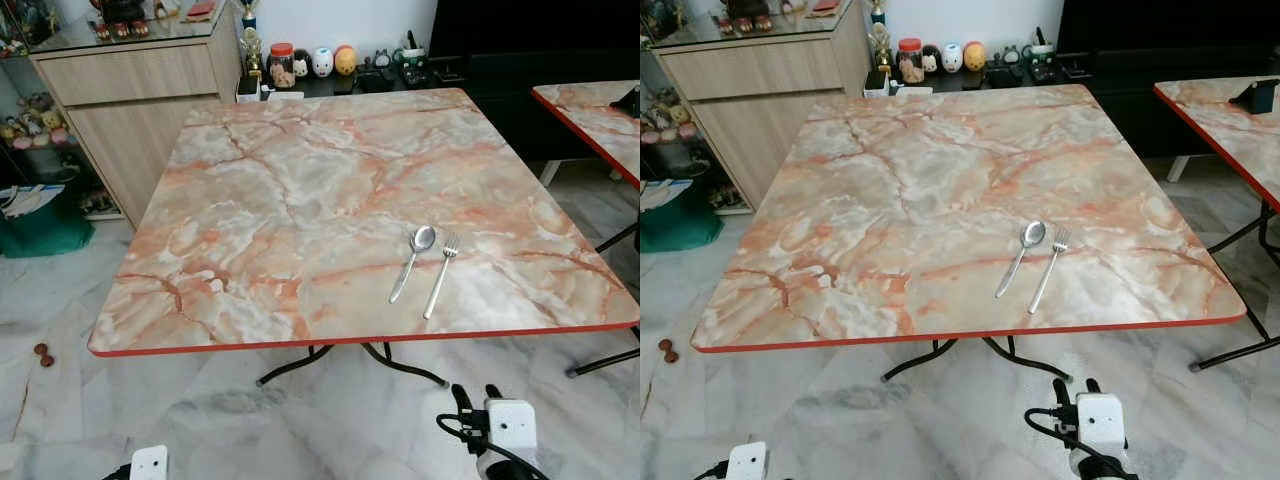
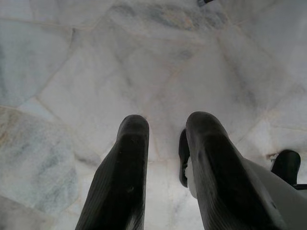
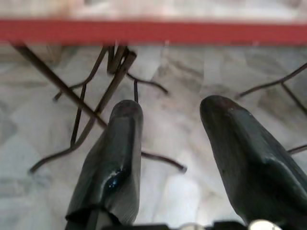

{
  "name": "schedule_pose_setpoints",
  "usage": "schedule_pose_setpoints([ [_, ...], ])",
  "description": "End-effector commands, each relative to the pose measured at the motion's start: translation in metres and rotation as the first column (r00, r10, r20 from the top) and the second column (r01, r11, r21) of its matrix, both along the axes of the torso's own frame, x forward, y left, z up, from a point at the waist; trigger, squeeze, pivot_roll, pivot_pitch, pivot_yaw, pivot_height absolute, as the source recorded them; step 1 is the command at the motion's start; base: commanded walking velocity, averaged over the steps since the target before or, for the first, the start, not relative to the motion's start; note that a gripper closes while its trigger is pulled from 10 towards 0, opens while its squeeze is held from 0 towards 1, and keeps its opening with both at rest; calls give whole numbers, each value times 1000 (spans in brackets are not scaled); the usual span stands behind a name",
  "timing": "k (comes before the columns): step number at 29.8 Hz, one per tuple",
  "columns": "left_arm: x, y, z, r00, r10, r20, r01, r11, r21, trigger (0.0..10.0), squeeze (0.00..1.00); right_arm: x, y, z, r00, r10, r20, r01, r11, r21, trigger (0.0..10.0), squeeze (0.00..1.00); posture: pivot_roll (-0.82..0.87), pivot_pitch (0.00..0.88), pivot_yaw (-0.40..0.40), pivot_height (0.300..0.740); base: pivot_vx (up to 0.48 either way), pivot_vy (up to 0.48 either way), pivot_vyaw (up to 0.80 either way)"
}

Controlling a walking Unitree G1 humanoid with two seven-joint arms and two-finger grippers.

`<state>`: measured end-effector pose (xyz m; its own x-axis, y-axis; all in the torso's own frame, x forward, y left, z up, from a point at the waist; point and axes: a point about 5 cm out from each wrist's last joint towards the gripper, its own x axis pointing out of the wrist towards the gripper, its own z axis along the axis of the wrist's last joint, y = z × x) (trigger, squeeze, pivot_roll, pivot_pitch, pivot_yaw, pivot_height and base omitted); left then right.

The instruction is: Setting the table

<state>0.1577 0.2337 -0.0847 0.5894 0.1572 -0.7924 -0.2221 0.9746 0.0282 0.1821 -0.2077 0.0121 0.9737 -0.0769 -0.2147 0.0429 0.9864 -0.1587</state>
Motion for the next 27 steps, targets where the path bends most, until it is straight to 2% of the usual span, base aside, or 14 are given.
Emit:
schedule_pose_setpoints([
  [1, -4, 3, -1, 1000, -6, -24, 7, 1000, 13, 10000, 0, 2, 3, 12, 999, 16, 31, -16, 1000, 2, 10000, 0, -96, 0, 38, 740, 0, 0, 0],
  [4, -7, 5, -2, 999, 0, -38, 0, 1000, 14, 10000, 0, 12, 3, 29, 996, 13, 84, -13, 1000, -1, 10000, 0, -95, 0, 38, 740, 0, 0, 0],
  [7, -8, 5, -3, 999, 2, -41, -1, 1000, 14, 10000, 0, 19, 3, 35, 994, 8, 105, -8, 1000, 1, 10000, 0, -96, 0, 40, 740, 0, 0, 0],
  [10, -9, 6, -3, 999, 2, -43, -2, 1000, 14, 10000, 0, 34, 5, 47, 990, 9, 141, -10, 1000, 7, 10000, 0, -95, 0, 42, 740, 0, 0, 0],
  [11, -9, 6, -3, 999, 2, -44, -2, 1000, 15, 10000, 0, 48, 6, 53, 987, 7, 160, -10, 1000, 21, 10000, 0, -94, 0, 43, 740, 0, 0, 0],
  [14, -9, 6, -3, 999, 4, -44, -3, 1000, 14, 10000, 0, 62, 8, 62, 983, -11, 181, 2, 999, 53, 10000, 0, -93, 0, 45, 740, 0, 0, 0],
  [15, -9, 6, -3, 999, 4, -45, -3, 1000, 14, 10000, 0, 72, 10, 66, 982, -14, 188, 0, 997, 77, 10000, 0, -94, 0, 48, 740, 0, 0, 0],
  [17, -9, 6, -3, 999, 4, -45, -4, 1000, 15, 10000, 0, 85, 13, 70, 981, -19, 194, 0, 995, 98, 10000, 0, -95, 0, 50, 740, 0, 0, 0],
  [18, -8, 6, -2, 999, 4, -45, -4, 1000, 15, 10000, 0, 98, 16, 73, 981, -23, 191, 1, 993, 115, 10000, 0, -94, 0, 52, 740, 0, 0, 0],
  [21, -7, 6, -2, 999, 6, -43, -6, 1000, 15, 10000, 0, 115, 20, 77, 984, -40, 174, 15, 989, 145, 10000, 0, -95, 0, 56, 740, 0, 0, 0],
  [23, -7, 6, -2, 999, 6, -43, -5, 1000, 16, 10000, 0, 118, 21, 77, 986, -44, 162, 18, 987, 157, 10000, 0, -95, 0, 57, 740, 0, 0, 0],
  [25, -7, 6, -2, 999, 5, -43, -5, 1000, 16, 10000, 0, 132, 26, 79, 986, -64, 151, 31, 976, 214, 10000, 0, -92, 0, 61, 740, 0, 0, 0],
  [27, -6, 6, -2, 999, 4, -42, -4, 1000, 16, 10000, 0, 140, 28, 79, 988, -82, 131, 50, 972, 229, 10000, 0, -91, 0, 61, 740, 0, 0, 0],
])
